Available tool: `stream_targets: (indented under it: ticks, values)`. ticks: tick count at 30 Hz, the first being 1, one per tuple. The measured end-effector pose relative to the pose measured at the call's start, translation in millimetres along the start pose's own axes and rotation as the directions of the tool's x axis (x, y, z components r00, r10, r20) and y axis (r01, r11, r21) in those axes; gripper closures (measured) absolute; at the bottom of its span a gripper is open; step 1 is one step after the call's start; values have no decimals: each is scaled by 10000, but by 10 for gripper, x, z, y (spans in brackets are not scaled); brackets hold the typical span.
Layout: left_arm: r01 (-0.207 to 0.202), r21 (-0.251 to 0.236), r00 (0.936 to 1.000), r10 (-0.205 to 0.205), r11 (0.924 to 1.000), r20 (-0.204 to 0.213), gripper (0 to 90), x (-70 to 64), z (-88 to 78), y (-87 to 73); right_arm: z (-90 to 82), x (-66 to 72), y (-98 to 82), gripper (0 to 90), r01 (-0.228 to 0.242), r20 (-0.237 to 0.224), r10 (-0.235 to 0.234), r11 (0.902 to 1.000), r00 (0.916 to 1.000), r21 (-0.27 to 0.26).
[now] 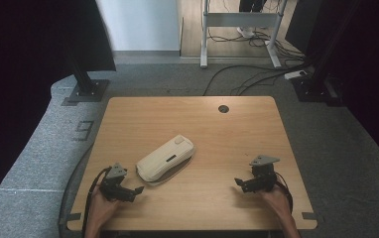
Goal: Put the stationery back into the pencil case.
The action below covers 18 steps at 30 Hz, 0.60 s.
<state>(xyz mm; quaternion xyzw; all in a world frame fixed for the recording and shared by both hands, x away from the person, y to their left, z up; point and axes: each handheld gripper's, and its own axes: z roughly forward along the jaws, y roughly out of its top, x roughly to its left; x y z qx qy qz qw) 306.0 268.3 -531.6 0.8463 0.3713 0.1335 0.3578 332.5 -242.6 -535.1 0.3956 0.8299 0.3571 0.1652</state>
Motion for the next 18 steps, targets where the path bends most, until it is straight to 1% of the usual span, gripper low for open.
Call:
stream_targets:
  ticks: [1, 6, 8, 9, 10, 16, 18]
  values:
    - [10, 38, 10000, -10, 10000, 8, 0, 2, 9, -13, 5, -4, -25, 0, -19, 25, 19, 10000, 10000, 28]
    - [-27, 361, 9997, 35, 9993, -223, 0, 19, 82, -70, 38, -19, -168, 0, -215, 152, 211, 9995, 9997, 218]
    - [-9, 405, 9999, 15, 9992, -154, 0, 23, 113, -84, 57, -17, -209, 0, -253, 192, 248, 9993, 9995, 279]
    - [-19, 551, 9999, 28, 9985, -161, 0, 23, 135, -89, 62, -14, -226, 0, -219, 234, 215, 9996, 9995, 168]
    - [-102, 650, 9994, 123, 9978, -330, 0, 13, 144, -84, 59, -12, -236, 0, -294, 244, 292, 9995, 9993, 108]
    - [-46, 645, 9993, 69, 9979, -360, 0, 13, 149, -81, 51, -2, -247, 0, -327, 339, 322, 9994, 9989, 124]
    - [18, 645, 9991, 10, 9979, -433, 0, 7, 153, -78, 50, 0, -251, 0, -355, 338, 351, 9993, 9988, 115]
